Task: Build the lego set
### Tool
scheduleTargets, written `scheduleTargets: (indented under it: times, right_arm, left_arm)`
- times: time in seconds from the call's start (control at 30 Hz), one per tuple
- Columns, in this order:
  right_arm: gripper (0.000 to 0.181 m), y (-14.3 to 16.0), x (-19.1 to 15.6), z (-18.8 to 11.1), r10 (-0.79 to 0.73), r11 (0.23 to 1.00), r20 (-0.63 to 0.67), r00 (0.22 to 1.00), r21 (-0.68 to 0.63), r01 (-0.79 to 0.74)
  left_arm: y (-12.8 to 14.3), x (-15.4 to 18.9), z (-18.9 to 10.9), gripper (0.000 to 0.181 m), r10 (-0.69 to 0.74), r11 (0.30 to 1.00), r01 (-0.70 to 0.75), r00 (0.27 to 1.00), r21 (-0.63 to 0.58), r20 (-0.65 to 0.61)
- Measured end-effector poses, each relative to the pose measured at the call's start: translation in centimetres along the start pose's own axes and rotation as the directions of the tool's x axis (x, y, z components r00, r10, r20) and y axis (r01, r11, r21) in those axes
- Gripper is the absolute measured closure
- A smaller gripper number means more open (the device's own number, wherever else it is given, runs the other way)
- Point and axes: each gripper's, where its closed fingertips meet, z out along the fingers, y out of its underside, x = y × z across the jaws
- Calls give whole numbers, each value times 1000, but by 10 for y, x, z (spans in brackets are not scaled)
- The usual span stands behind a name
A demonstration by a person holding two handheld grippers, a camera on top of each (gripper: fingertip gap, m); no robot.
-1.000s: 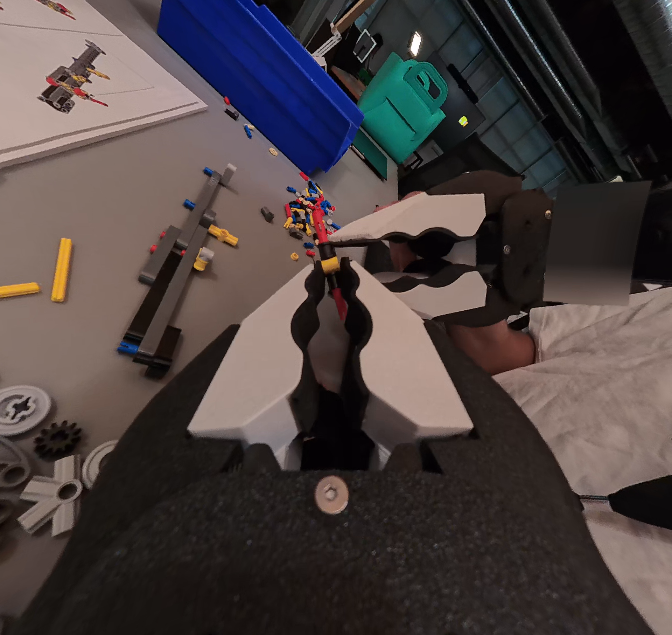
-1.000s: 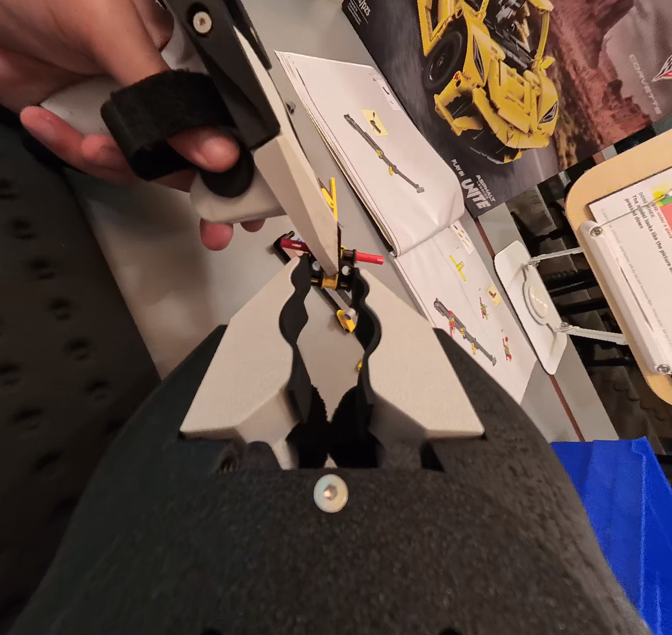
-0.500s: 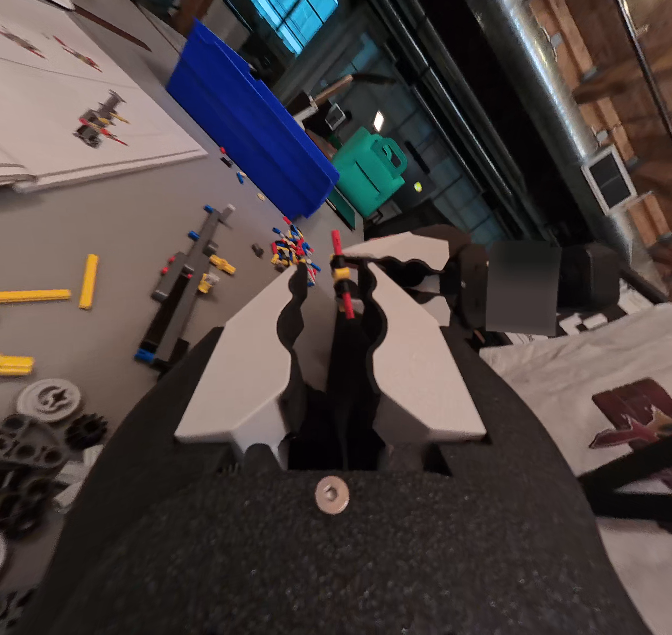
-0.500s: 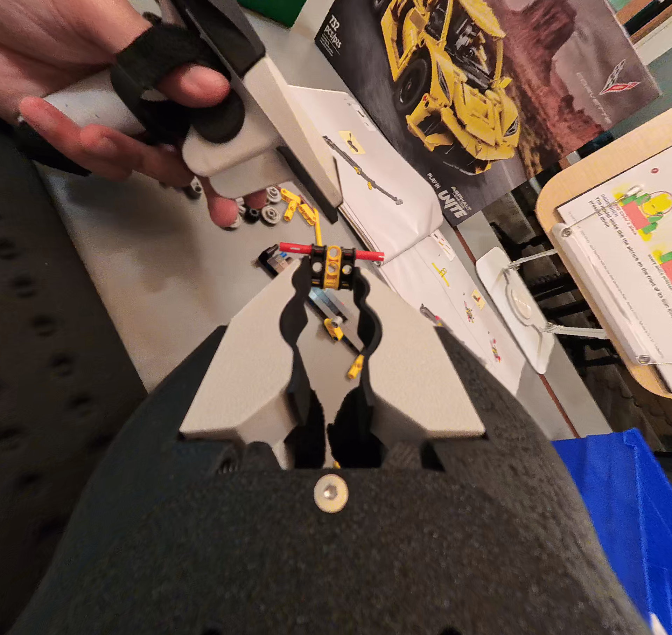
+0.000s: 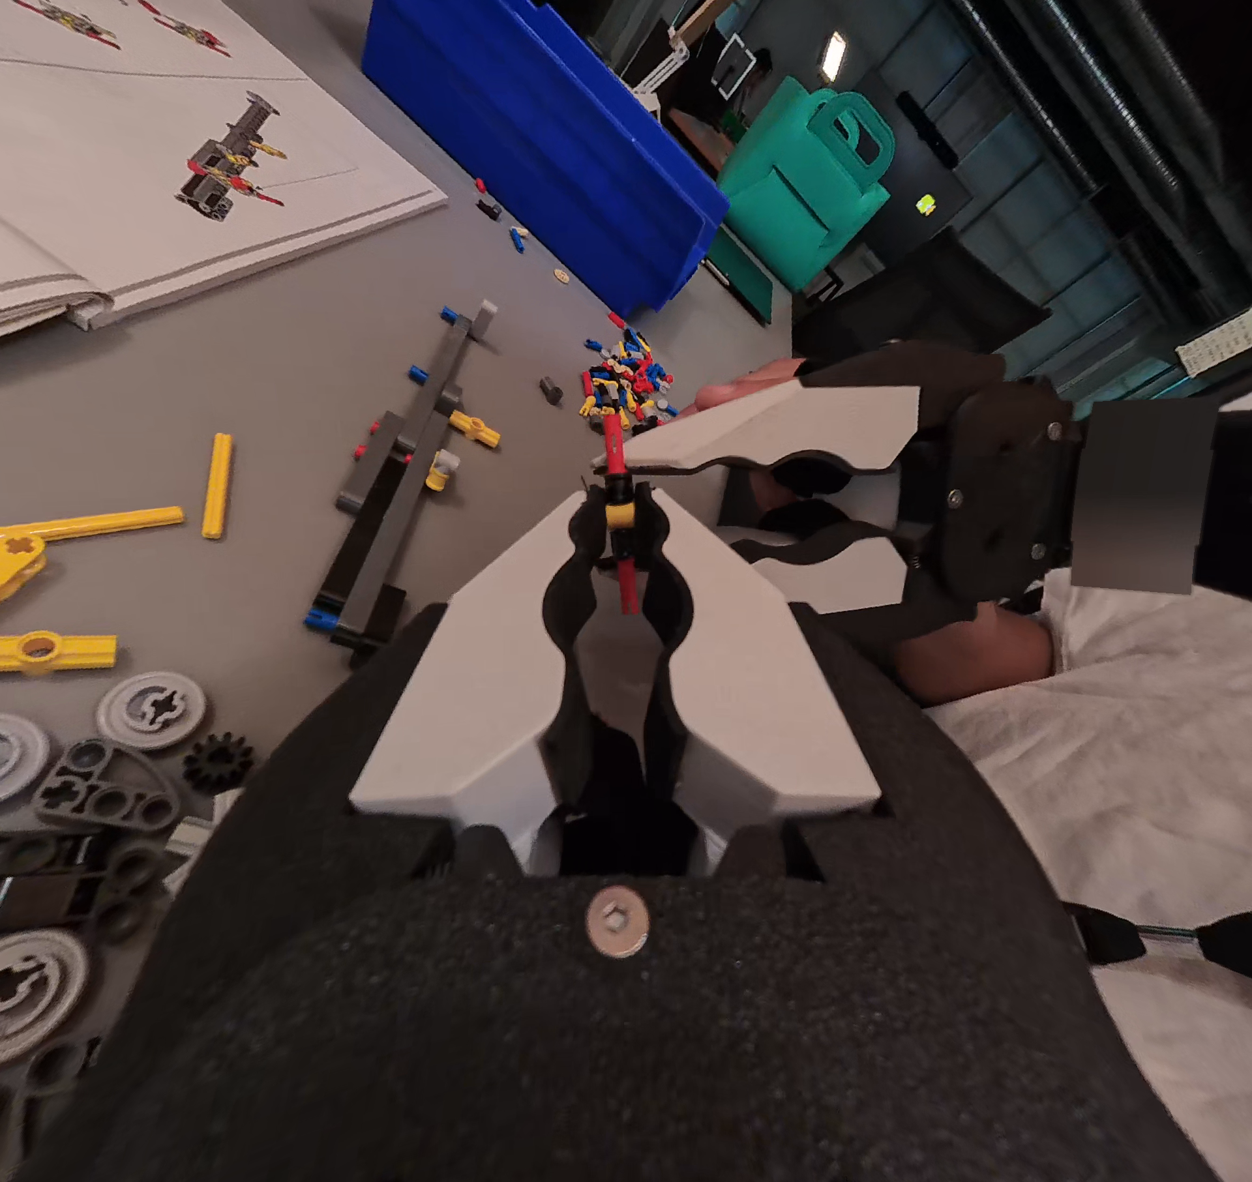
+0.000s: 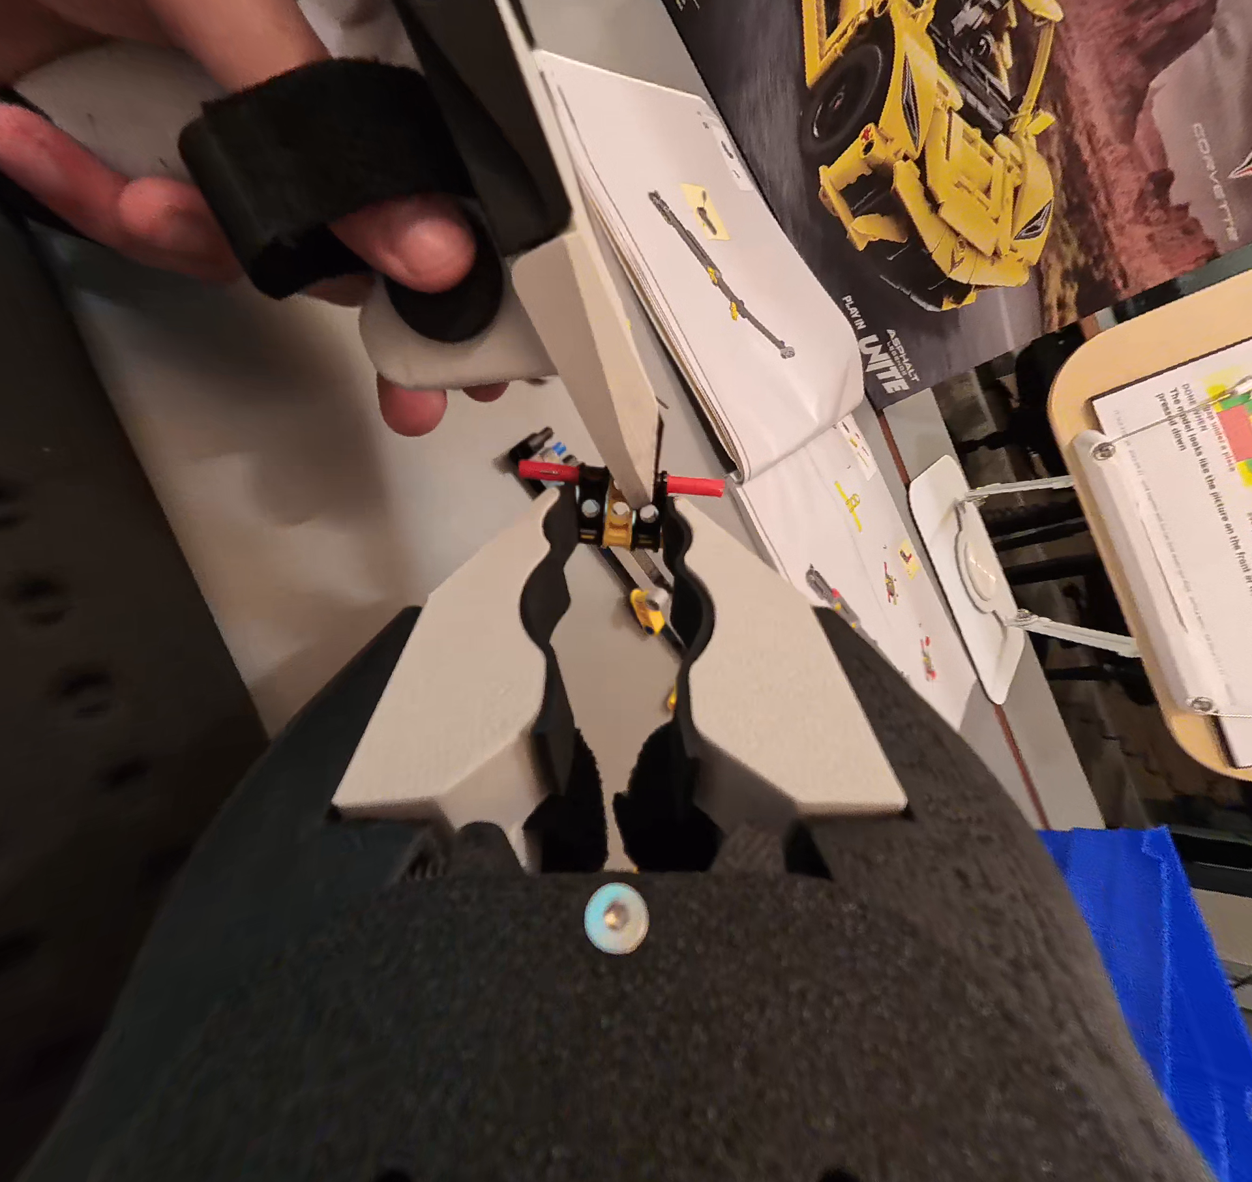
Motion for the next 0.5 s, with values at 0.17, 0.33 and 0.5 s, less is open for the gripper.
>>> scheduleTargets:
  times: [0.17, 0.33, 0.5]
  right_arm:
    - [158, 3, -4, -1, -11, 1000, 37, 999, -11, 11]
    - [158, 4, -8, -3, -34, 999, 50, 998, -17, 35]
    - [157, 6, -10, 3, 26, 1000, 87, 996, -8, -26]
  left_arm:
    - [4, 1, 0, 175, -18, 1000, 18, 1000, -20, -20]
    - [8, 2, 4, 174, 27, 999, -27, 1000, -45, 0]
    - [10, -4, 4, 175, -10, 998, 11, 1000, -64, 5]
